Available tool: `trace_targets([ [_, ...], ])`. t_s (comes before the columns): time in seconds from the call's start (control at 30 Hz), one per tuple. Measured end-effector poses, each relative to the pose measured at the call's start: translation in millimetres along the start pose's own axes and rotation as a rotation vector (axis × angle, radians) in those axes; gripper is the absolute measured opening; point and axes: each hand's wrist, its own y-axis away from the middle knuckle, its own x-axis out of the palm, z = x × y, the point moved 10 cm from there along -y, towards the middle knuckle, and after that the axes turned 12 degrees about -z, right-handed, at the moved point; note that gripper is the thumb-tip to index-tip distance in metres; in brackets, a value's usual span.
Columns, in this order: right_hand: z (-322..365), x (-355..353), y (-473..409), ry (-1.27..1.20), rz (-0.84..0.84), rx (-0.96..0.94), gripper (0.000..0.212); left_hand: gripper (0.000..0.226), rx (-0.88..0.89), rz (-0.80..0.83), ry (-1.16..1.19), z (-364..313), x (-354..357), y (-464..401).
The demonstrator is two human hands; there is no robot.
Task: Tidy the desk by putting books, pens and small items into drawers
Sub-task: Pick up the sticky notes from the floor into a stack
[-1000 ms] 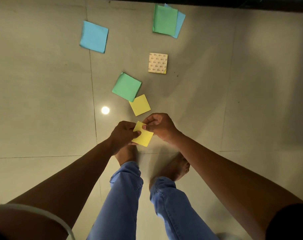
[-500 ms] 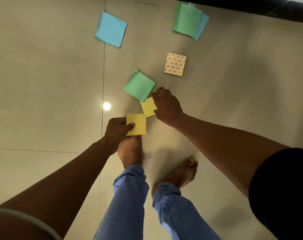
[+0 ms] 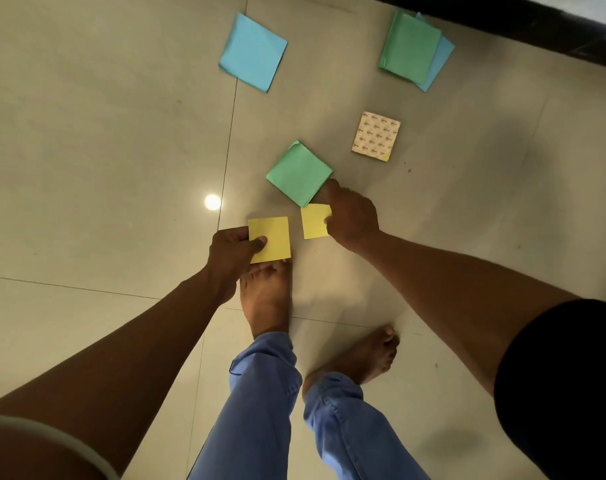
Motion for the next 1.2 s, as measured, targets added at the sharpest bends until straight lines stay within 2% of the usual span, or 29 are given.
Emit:
trace_targets([
  [0.13,-18,10,9,-0.235,0.192,0.216,0.037,0.029,-0.007,0.001,0.023,-7,-2,0],
  [0.23,-30,11,25,-0.379,0.324,0.273,0.032,0.023,-0.024,0.001,0.034,-14,-1,0],
  [0.3,-34,6,34,-0.569,0.391,0.353,0.026,0.021,-0.046,0.008,0.054,-18,2,1],
  [0.43,-26,-23,36,-0.922,0.392,0.411,0.022,0.031,-0.048,0.041,0.062,-26,10,3],
  [0.53,-10,-38,30,-1.043,0.354,0.373,0.024,0.037,-0.042,0.098,0.074,-30,20,7],
  [0.63,2,-42,25,-1.145,0.302,0.394,0.024,0.032,-0.06,0.124,0.128,-34,29,14],
  [0.73,4,-41,20,-1.152,0.255,0.415,0.027,0.035,-0.079,0.137,0.179,-34,35,16],
  [1.0,13,-49,13,-0.871,0.045,0.229,0.034,0.038,-0.063,0.149,0.156,-32,40,20],
  [1.2,21,-55,9,-0.777,-0.019,0.182,0.043,0.038,-0.039,0.157,0.133,-32,40,23],
])
